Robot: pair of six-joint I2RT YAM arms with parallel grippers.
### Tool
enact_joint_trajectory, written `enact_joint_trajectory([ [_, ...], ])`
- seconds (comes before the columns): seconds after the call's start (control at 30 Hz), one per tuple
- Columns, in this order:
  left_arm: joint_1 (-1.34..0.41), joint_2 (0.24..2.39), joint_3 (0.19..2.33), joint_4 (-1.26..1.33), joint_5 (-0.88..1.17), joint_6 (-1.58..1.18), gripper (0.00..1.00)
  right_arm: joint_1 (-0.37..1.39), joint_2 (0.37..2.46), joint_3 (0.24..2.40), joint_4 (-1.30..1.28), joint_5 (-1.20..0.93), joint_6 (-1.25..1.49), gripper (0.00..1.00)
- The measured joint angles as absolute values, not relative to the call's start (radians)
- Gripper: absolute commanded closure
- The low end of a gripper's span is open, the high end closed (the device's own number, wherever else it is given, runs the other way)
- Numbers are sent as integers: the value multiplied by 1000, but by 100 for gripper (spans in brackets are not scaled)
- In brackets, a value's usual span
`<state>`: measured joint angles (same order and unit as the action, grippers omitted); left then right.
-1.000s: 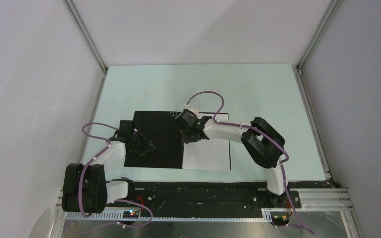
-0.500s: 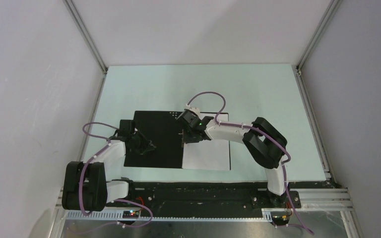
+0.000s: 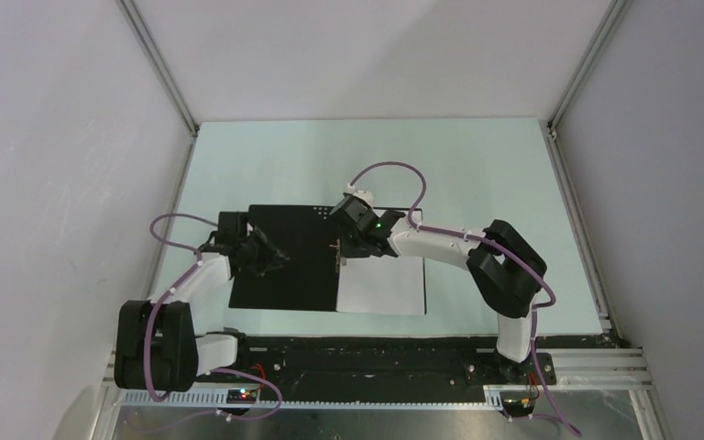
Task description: Put the files into the folder
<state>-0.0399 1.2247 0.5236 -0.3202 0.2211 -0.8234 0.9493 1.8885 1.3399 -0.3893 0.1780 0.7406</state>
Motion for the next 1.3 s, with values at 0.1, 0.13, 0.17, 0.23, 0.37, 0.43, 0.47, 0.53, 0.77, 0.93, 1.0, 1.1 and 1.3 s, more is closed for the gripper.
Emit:
enact_joint_trajectory([
  [0.1, -50, 1216, 568, -325, 236, -803, 59, 937, 1889, 1340, -385, 168, 741, 70],
  [0.13, -59, 1216, 586, -325, 241, -798, 58, 930, 1889, 1340, -382, 164, 743, 70],
  [0.17, -67, 1216, 603, -324, 245, -792, 58, 922, 1890, 1340, -378, 158, 744, 70],
  [0.23, -93, 1221, 641, -324, 252, -781, 57, 906, 1895, 1340, -368, 147, 749, 70],
  [0.37, -145, 1258, 704, -318, 274, -773, 56, 879, 1930, 1345, -360, 129, 752, 70],
  [0.43, -158, 1279, 719, -316, 279, -767, 56, 875, 1953, 1354, -361, 125, 753, 70],
  [0.47, -162, 1289, 723, -316, 285, -764, 56, 876, 1965, 1360, -361, 123, 753, 71],
  [0.53, -165, 1299, 724, -318, 292, -757, 57, 882, 1980, 1369, -363, 123, 752, 71],
  [0.77, -168, 1317, 724, -319, 315, -741, 57, 901, 2001, 1397, -371, 124, 752, 76],
  [0.93, -172, 1320, 724, -320, 323, -739, 57, 906, 2027, 1413, -385, 134, 752, 83],
  [1.0, -174, 1320, 724, -321, 323, -739, 57, 906, 2033, 1418, -393, 136, 751, 85],
  [1.1, -179, 1322, 725, -321, 323, -739, 57, 906, 2037, 1424, -399, 143, 751, 88],
  [1.3, -208, 1355, 774, -327, 326, -739, 58, 904, 2041, 1431, -409, 149, 747, 90],
])
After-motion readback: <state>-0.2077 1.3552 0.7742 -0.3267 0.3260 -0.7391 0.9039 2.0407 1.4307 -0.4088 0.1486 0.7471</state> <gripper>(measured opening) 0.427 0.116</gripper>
